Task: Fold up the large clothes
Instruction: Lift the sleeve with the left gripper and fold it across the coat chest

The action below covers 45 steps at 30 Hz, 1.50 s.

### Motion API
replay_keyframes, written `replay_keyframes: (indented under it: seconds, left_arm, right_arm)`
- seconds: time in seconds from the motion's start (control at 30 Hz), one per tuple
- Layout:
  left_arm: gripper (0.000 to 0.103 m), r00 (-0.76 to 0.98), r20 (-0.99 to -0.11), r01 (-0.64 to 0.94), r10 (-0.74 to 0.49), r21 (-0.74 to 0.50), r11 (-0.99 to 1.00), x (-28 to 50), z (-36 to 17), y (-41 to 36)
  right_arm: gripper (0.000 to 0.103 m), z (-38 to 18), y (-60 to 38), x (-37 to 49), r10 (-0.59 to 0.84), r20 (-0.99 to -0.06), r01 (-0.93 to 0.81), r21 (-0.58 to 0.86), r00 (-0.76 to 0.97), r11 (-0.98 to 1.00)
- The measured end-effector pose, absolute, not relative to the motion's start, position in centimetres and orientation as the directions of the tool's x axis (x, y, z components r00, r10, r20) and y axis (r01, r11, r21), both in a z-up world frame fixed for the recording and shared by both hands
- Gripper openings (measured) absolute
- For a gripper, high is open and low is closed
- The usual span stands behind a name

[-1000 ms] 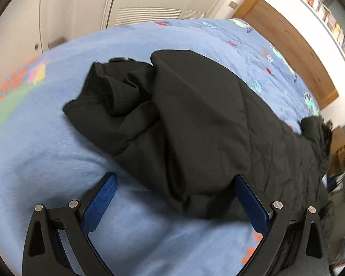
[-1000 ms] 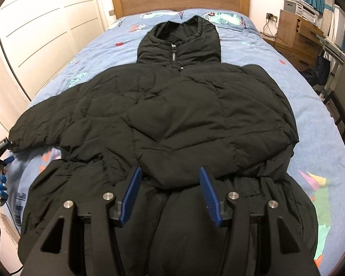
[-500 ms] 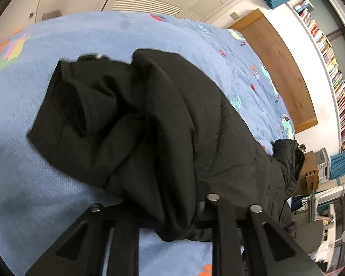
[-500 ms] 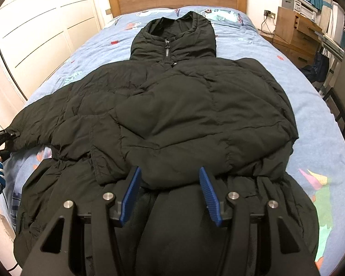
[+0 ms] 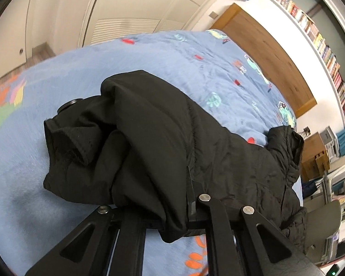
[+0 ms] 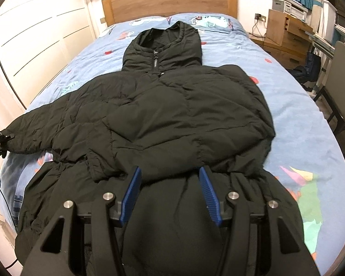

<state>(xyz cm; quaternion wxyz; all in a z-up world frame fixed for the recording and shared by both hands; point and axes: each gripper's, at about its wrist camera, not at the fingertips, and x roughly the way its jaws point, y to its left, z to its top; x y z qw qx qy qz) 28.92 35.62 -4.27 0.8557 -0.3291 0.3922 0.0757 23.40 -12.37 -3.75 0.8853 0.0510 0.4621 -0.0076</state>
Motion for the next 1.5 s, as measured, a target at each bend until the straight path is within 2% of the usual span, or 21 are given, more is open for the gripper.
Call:
replay_keyframes:
  seconds: [0.4,0.77,1.1,1.5]
  left_arm:
    - [0.009,0.734,-0.667,-0.226,-0.130,-0.420,0.879,28.2,4.2,27.0]
    - [0.008,0.735,-0.646,-0.075,-0.208,-0.382,0.921,29.1,6.9,16.0]
    - [0.008,0.683,-0.684,0.030,-0.255,-0.323,0.946,30.2,6.0,6.6]
    - [0.008,0.566,-0.790,0.058,-0.237,-0.249,0.967,32.8,0.0,-1.4]
  right_arm:
    - [0.051,-1.3,-16.4,19.7,0.034,-0.787,0.102,0.122,0.616,0.987]
    - [0.051,0.8,-22.6,15.7,0.000,-0.747,0.184,0.164,0.664,0.969]
    - [0.051,0.1,-27.9,12.9,-0.029,-0.739,0.260,0.200,0.673,0.945]
    - [0.051,-4.0,-33.2,12.0,-0.037,-0.776,0.339,0.232,0.630,0.912]
